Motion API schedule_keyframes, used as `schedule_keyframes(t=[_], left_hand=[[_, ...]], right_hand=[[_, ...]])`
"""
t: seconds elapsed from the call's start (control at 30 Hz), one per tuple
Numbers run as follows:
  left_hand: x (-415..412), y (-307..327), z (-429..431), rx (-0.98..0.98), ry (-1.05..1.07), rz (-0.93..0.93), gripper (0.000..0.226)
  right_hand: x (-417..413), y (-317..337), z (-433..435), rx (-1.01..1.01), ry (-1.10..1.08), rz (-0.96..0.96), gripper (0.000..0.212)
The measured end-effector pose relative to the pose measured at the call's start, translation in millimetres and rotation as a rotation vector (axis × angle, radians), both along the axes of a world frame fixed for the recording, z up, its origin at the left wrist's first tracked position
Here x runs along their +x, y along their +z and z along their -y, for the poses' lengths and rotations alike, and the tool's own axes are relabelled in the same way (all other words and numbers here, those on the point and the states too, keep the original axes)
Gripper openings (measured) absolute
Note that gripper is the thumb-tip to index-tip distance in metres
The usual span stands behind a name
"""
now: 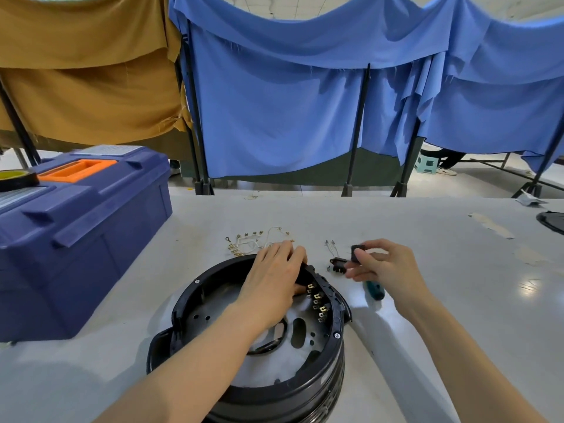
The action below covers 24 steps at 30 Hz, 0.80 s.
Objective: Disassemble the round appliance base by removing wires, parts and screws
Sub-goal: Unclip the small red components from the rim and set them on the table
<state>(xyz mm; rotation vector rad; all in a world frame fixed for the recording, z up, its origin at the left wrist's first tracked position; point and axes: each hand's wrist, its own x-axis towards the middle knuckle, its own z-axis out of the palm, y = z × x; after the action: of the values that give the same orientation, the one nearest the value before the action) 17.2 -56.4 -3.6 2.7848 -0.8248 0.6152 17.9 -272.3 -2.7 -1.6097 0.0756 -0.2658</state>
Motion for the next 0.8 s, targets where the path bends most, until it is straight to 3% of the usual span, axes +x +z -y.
schedule_keyframes(t=[0.27, 0.47, 0.57, 0.7, 0.8], left_hand=[[-0.1, 0.2, -19.8, -0.082, -0.122, -0.150, 0.041], [-3.2, 0.2, -25.7, -0.093, -0.135, -0.144, 0.041], [-3.6, -0.4, -24.2, -0.100, -0.127, -0.145, 0.041], [-3.6, 1.5, -24.7, -0.117, -0.126, -0.174, 0.041], [-4.2, 4.0, -25.3, -0.181, -0.117, -0.260, 0.046]], right_hand=[[-1.8, 0.4, 1.8, -0.416, -0.051, -0.112, 0.016], [8.1, -14.1, -17.2, -0.754, -0.064, -0.154, 0.011], [8.4, -17.7, -21.0, -0.905, -0.054, -0.144, 0.019], [8.5, -22.2, -19.5, -0.954, -0.026, -0.128, 0.024], [5.2, -10.6, -16.9, -0.879, -0.070, -0.040, 0.018]])
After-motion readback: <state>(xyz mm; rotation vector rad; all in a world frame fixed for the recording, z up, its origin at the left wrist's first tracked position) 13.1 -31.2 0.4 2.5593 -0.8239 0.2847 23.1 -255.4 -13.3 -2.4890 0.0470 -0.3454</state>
